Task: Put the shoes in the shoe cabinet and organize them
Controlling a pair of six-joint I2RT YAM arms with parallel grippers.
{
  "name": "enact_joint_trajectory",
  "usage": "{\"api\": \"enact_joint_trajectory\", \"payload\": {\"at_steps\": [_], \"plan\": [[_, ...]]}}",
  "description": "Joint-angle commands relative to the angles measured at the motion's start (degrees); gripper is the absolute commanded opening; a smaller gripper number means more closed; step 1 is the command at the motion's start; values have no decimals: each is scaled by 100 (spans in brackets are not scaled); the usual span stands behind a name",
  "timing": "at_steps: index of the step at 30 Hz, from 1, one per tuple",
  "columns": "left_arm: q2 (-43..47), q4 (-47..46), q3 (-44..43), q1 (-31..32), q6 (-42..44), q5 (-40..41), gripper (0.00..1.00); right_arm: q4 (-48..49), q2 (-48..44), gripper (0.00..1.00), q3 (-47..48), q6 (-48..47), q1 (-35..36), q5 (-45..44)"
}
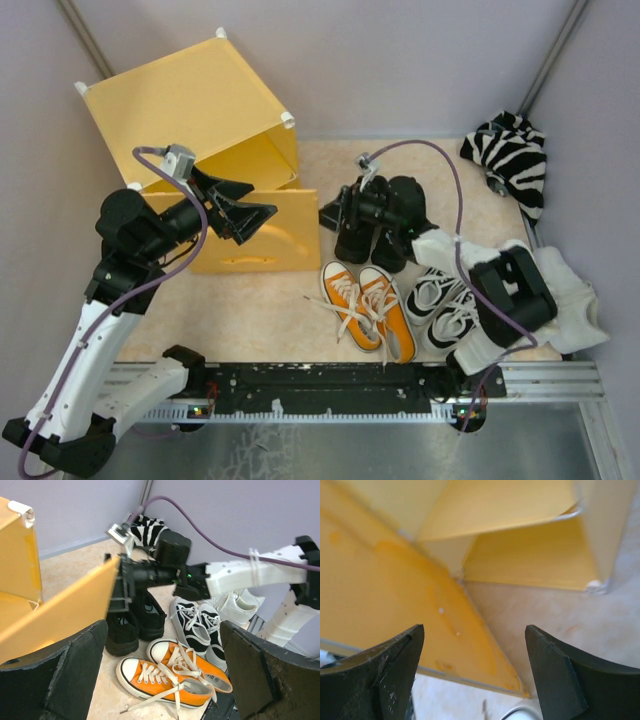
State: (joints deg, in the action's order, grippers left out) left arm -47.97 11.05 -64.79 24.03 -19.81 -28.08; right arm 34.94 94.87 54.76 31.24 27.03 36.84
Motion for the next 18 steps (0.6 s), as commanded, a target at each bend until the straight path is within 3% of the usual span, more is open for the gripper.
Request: {"api": "enact_joint_trajectory", "payload": {"at_steps": [1,6,9,14,18], "plan": [[-142,-692,-224,18,-378,-371,99,498,-1597,82,-1009,-196,550,816],[-380,-751,-372,23,-452,-337,99,-1704,-3232,83,-1479,-1611,1811,218],[-453,-735,-379,20,-470,-330,99,-2135,-3750,84,-1713,-1676,1903,-150],[-481,-186,-406,18,-385,-311,99,-2958,-3876,85,-1690,-1876,1903,-1452],[-356,621,-433,17,-140,132,99,-3799,-3515,85,-1258,-1644,1903,-3246]]}}
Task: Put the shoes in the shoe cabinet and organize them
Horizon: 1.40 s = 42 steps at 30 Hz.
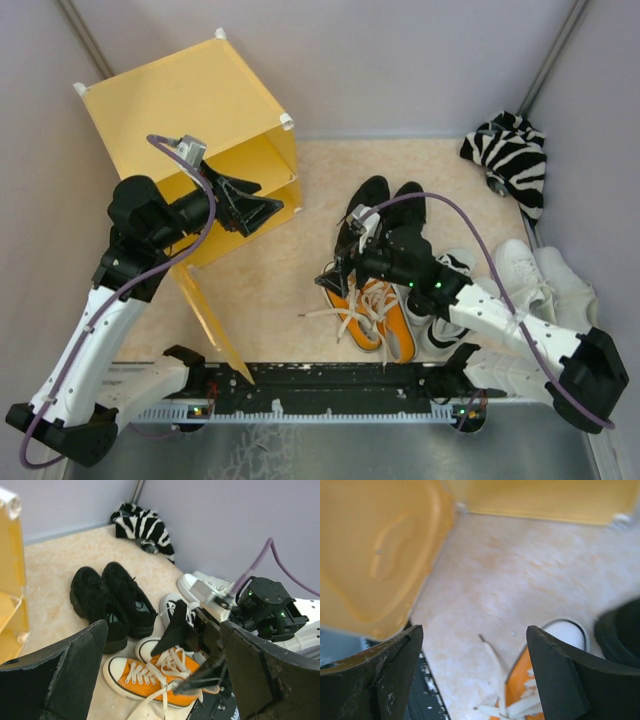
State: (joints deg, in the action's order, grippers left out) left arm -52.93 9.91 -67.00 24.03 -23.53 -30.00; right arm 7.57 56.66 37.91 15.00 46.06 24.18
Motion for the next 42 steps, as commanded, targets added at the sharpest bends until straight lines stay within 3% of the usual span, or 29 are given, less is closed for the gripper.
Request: {"api": "enact_joint_trajectory", "payload": {"at_steps": [1,4,8,15,21,25,30,42], "plan": [[170,941,-223,21,283,448,99,-1336,430,85,581,18,4,-2543],[257,1378,-235,20,413,711,99,-1885,719,85,917,66,-10,-3526],[367,1715,-228,22,542,917,99,-1998,791,85,1108,85,-129,-3955],[353,2625,-355,22,791,1226,99,-1805,900,85,1210,90,-433,-3730],[265,3860,-1061,23,936,2079,97,-1795,1068,85,1288,57,-585,-3537],[119,4627,-1698,18,908,2662,96,-2107,1104,85,1623,-15,-667,-3422],[-77,5248,-2229,20,761,2815,95,-2829,1052,85,2086,-129,-704,-3329],[-245,5831,-1899,18,861,3369,96,-2858,1431,86,2071,406,-1176,-3135]]}}
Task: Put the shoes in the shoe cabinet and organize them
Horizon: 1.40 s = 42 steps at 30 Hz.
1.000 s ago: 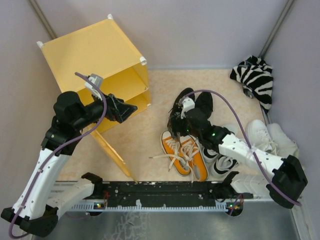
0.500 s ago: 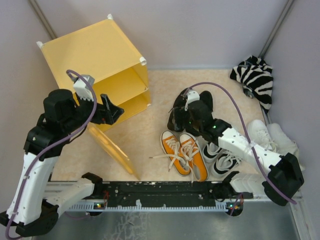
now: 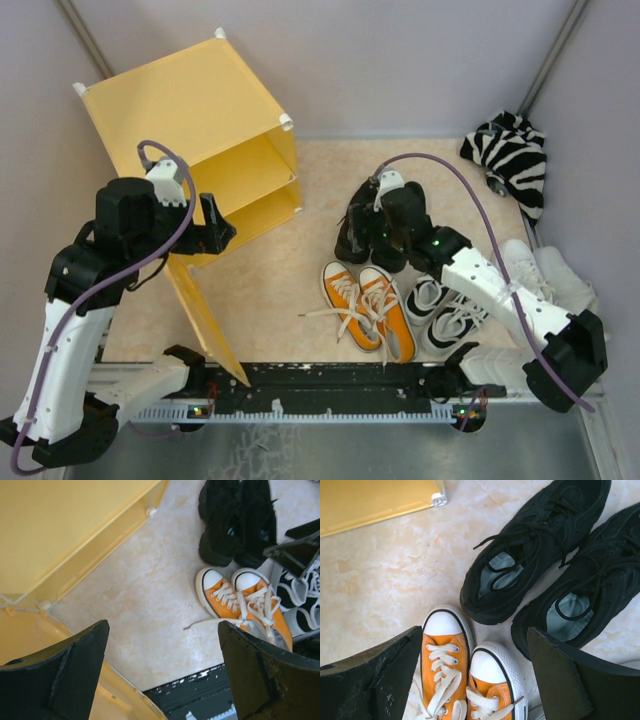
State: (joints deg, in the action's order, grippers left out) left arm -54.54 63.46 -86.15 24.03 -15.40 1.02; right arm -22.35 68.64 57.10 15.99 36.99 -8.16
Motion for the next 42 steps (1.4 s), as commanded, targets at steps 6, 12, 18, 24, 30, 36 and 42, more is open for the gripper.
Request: {"api": "enact_joint_trajectory", "payload": {"at_steps": [6,12,18,24,30,36,42], "plan": [[-82,614,-432,18,69,331,97,244,831,86,351,528,-455,-318],[59,285,-557,23,92,147,97,194,1445,86,509,893,-750,-317],[86,137,-547,22,261,116,97,722,1560,84,389,1671,-1053,-52],[198,213,-517,21,309,226,98,665,2170,84,737,1829,-1053,-66],[312,201,-364,18,293,212,99,733,2332,84,449,1970,-1054,-68],[360,210,-311,23,253,225,99,743,2544,84,427,1908,-1054,-567],[383,307,-331,16,198,254,99,766,3156,83,490,1861,-1054,-655]]}}
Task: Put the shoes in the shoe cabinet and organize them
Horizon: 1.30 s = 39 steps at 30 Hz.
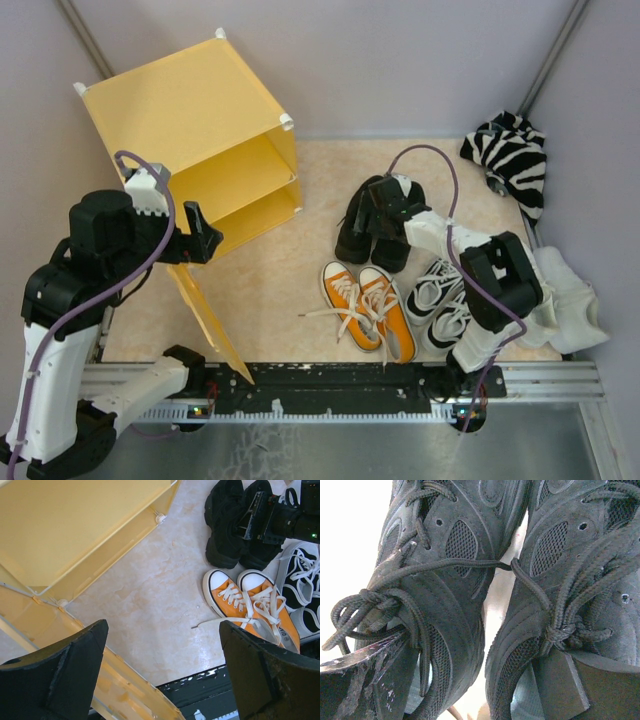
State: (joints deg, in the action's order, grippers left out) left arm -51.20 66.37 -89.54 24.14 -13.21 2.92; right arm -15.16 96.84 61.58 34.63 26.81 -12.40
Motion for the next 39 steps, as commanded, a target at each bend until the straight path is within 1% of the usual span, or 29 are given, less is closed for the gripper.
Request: {"api": "enact_joint_trajectory", "payload": {"at_steps": [1,3,6,12,19,25,29,32,39], "plan": [[42,36,7,10,-23,68,99,89,359,79,-2,-19,-35,-207],[30,50,3,5,-19,83,99,183,337,68,-96,-80,-35,-148],[8,39,-23,9,-8,112,99,248,168,48,-153,-279,-35,-92],[-22,51,-31,11,38,129,99,72,-585,1,-21,-894,-31,-199],[-18,103,-18,12,62,166,99,-410,-1555,0,471,-1593,113,-310],[31,62,37,8,56,176,99,-1012,-2053,0,1134,-2088,437,-26],[44,37,84,7,43,117,99,-1298,-2203,0,1503,-2244,679,749],[89,16,112,11,22,67,99,-1536,-2246,0,1733,-2400,952,1026],[166,12,100,12,69,17,99,-2178,-2168,0,2466,-2668,1439,2072]]}}
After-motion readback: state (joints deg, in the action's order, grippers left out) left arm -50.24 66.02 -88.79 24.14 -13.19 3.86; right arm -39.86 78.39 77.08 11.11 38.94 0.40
